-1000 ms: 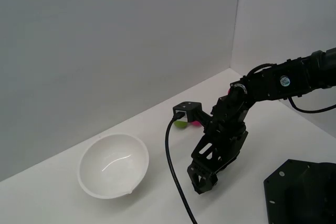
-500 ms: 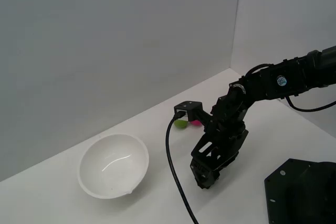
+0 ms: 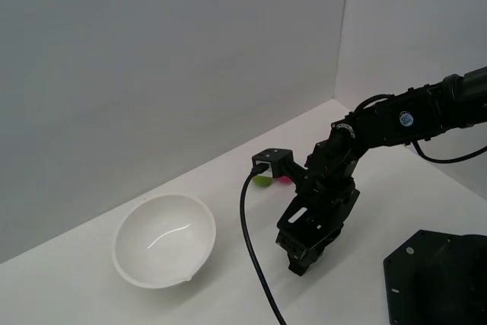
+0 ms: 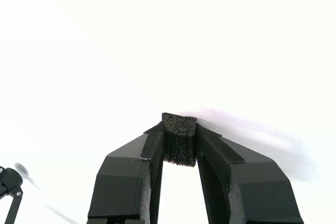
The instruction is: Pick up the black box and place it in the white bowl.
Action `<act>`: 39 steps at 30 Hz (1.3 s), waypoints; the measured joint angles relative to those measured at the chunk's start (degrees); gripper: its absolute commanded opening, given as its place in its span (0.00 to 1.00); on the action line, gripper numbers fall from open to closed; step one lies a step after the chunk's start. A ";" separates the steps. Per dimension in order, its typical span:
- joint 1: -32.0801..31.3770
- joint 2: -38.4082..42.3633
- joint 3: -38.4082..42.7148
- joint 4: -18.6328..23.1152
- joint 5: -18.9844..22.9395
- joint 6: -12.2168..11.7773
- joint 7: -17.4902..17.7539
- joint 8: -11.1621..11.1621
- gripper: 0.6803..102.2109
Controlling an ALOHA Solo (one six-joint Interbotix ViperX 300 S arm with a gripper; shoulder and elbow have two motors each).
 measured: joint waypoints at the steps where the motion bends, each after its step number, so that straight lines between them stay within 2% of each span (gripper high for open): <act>1: 0.00 0.18 0.09 0.00 0.00 0.00 0.00 0.00 0.02; 16: 0.00 2.46 2.46 -0.18 -0.09 0.00 1.76 0.00 0.02; 21: 2.55 3.69 3.52 -1.41 -1.49 1.49 3.16 0.00 0.02; 29: 7.03 7.12 7.12 -4.31 -4.31 5.45 6.50 0.00 0.02; 39: 10.90 11.51 11.51 -5.71 -5.71 7.47 7.82 0.00 0.02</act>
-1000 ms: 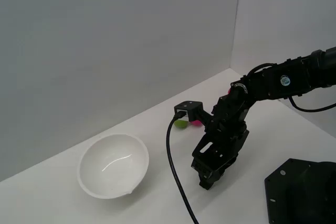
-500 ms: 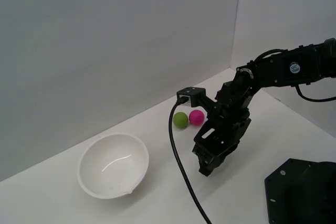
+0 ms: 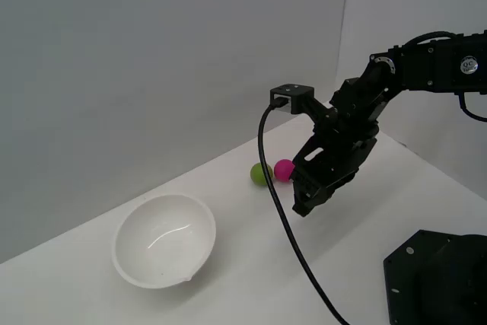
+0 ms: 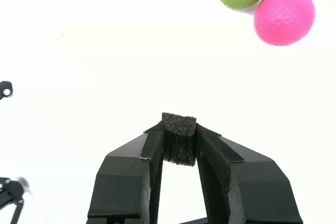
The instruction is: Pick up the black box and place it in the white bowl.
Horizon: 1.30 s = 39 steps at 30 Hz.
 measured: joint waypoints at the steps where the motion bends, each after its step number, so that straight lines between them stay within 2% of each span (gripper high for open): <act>1: 0.26 0.00 0.00 -0.26 -0.26 0.18 0.09 0.00 0.02; 11: 1.85 0.35 0.35 -4.75 -4.66 2.29 1.14 0.18 0.02; 26: 1.76 -0.09 -0.18 -8.96 -8.96 2.37 1.23 0.18 0.02; 39: -2.46 -2.55 -2.55 -13.10 -13.18 1.93 1.23 0.18 0.02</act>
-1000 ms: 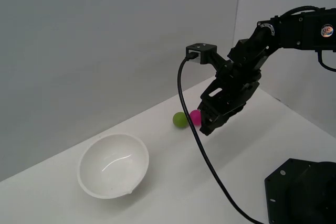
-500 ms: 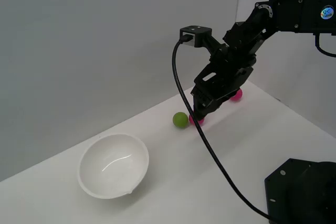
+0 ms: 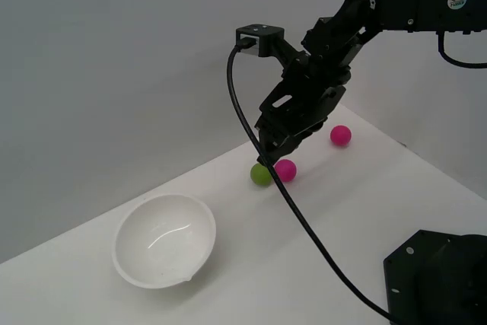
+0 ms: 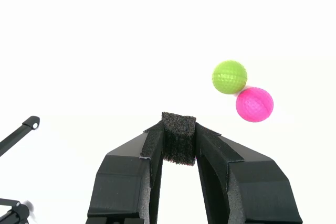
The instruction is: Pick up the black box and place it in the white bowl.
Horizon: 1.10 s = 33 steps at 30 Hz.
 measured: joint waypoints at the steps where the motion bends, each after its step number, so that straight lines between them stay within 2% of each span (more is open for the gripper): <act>1: -0.53 -0.18 -0.35 -0.35 -0.26 0.00 0.00 0.00 0.02; 10: -5.63 -4.57 -4.66 -4.92 -4.66 0.00 0.09 0.09 0.02; 17: -9.49 -8.70 -8.79 -8.09 -7.82 -0.97 -0.79 0.09 0.02; 28: -14.59 -13.71 -13.62 -11.43 -11.60 -2.72 -3.52 0.09 0.02; 33: -16.35 -15.64 -15.64 -13.18 -13.10 -2.81 -4.31 0.09 0.02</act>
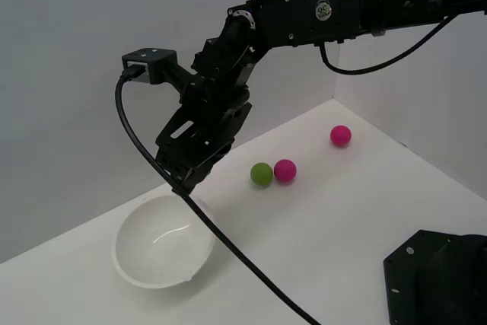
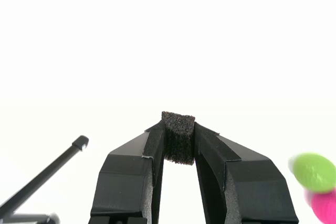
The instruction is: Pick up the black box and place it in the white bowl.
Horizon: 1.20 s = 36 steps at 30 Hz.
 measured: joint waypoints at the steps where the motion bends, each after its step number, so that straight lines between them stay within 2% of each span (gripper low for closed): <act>1: -0.26 -0.44 -0.44 -0.26 -0.35 0.00 -0.09 0.00 0.02; 10: -2.55 -2.20 -2.46 -1.58 -1.67 -1.32 -1.14 0.00 0.02; 13: -2.46 -2.20 -2.46 -1.76 -1.76 -2.46 -1.23 0.00 0.08; 15: -2.46 -2.20 -2.37 -1.76 -1.85 -3.16 -1.23 0.00 0.24; 20: -2.46 -2.90 -2.90 -1.76 -1.93 -4.75 -1.23 0.00 0.79; 22: -2.46 -2.99 -3.08 -1.76 -1.85 -5.19 -1.58 0.00 0.95; 23: -2.55 -3.16 -3.34 -1.76 -1.93 -5.54 -1.93 0.00 0.98; 36: -2.55 -3.34 -3.43 -1.76 -1.85 -5.89 -2.20 0.00 0.98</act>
